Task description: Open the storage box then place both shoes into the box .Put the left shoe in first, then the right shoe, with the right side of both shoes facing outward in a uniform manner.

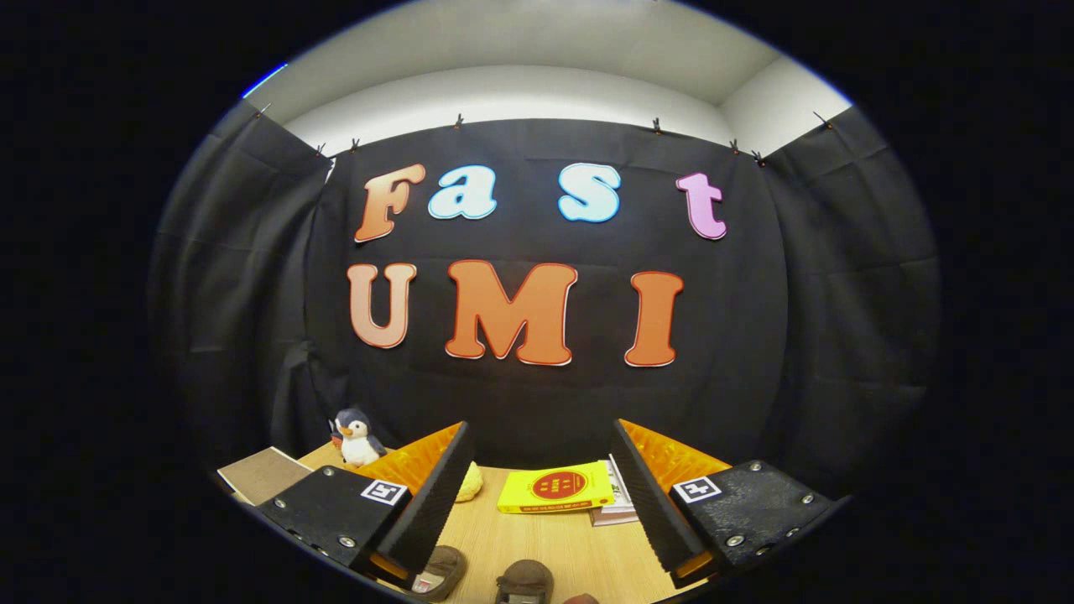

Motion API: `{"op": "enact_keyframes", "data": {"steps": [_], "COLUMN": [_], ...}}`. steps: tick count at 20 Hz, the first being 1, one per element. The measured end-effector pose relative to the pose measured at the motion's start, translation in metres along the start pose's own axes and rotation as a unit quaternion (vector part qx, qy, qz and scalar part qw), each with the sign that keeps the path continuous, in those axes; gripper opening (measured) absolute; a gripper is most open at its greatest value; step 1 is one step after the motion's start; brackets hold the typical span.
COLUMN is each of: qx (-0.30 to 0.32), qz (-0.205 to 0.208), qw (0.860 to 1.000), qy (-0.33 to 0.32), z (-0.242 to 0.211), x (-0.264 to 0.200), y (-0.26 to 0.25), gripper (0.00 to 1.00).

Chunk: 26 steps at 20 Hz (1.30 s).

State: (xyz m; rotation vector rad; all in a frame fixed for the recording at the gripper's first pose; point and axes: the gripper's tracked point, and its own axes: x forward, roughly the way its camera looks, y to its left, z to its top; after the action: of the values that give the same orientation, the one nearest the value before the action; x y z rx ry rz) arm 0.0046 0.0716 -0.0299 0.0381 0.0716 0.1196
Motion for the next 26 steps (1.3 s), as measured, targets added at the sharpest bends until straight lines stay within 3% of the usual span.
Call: {"op": "enact_keyframes", "data": {"steps": [2,4,6,9,14,19,26], "qx": [0.001,0.011,0.04,0.08,0.124,0.181,0.266], "qz": [0.027,0.088,0.165,0.231,0.278,0.288,0.363], "qw": [1.0,0.995,0.979,0.951,0.913,0.879,0.774], "qy": [0.013,0.05,0.109,0.187,0.273,0.336,0.445], "z": [-0.012,-0.04,-0.077,-0.126,-0.181,-0.227,-0.282], "x": [0.001,0.001,-0.005,-0.014,-0.013,-0.016,-0.048], "y": [0.026,0.071,0.129,0.19,0.26,0.299,0.363], "gripper": [0.99,0.99,0.99,0.99,0.98,0.97,0.97]}}
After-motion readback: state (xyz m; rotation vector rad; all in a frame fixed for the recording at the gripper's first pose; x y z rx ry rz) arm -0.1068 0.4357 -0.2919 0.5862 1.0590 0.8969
